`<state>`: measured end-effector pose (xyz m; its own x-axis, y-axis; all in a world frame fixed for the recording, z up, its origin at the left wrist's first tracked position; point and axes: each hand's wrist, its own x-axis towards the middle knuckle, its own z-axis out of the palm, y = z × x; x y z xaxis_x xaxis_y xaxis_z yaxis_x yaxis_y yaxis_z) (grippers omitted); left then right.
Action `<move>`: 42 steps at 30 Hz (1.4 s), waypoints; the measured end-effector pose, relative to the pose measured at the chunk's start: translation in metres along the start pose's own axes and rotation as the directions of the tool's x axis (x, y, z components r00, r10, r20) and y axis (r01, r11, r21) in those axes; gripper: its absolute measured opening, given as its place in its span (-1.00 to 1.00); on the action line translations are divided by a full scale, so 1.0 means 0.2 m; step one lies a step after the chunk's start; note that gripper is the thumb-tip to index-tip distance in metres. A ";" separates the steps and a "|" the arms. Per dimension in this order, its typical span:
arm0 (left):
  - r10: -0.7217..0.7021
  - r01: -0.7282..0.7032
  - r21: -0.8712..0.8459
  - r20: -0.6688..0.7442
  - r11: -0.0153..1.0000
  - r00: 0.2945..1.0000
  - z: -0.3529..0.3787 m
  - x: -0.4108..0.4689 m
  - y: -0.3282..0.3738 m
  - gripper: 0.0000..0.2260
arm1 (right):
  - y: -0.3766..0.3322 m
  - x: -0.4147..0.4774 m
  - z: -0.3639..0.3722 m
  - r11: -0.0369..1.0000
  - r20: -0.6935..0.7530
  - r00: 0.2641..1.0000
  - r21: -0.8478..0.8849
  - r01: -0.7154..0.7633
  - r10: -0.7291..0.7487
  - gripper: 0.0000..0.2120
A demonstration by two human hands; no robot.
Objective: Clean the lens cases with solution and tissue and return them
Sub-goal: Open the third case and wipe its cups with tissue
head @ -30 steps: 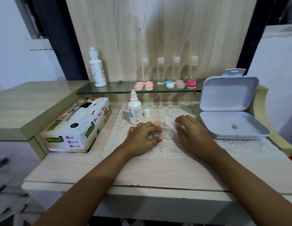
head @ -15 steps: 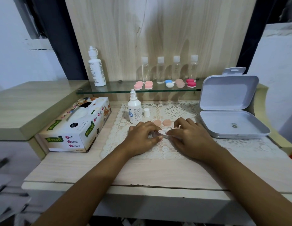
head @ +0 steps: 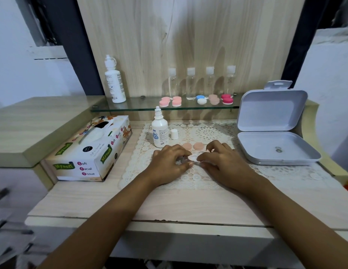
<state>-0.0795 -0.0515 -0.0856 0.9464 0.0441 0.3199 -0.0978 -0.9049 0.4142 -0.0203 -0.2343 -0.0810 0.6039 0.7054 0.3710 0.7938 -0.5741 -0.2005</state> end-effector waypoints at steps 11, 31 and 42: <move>-0.005 0.005 0.002 0.005 1.000 1.000 -0.01 -0.01 0.01 -0.69 | -0.02 0.00 0.01 0.989 -0.030 0.998 -0.140 0.043 -0.047 -0.73; -0.098 0.006 -0.691 -0.094 0.723 0.991 -0.06 -0.04 0.04 -0.88 | -0.05 0.02 -0.03 0.686 -0.080 0.959 0.715 -0.135 0.272 -0.96; 0.096 -0.179 -0.317 -0.260 0.931 0.961 -0.04 -0.05 0.00 -0.68 | -0.06 0.01 -0.05 0.701 -0.134 0.940 0.701 -0.134 0.313 -0.89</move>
<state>-0.0922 -0.0485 -0.0822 0.8199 0.0651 0.5688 -0.3584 -0.7163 0.5987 -0.0290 -0.2305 -0.0693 0.8068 0.4279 0.4075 0.5258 -0.2053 -0.8255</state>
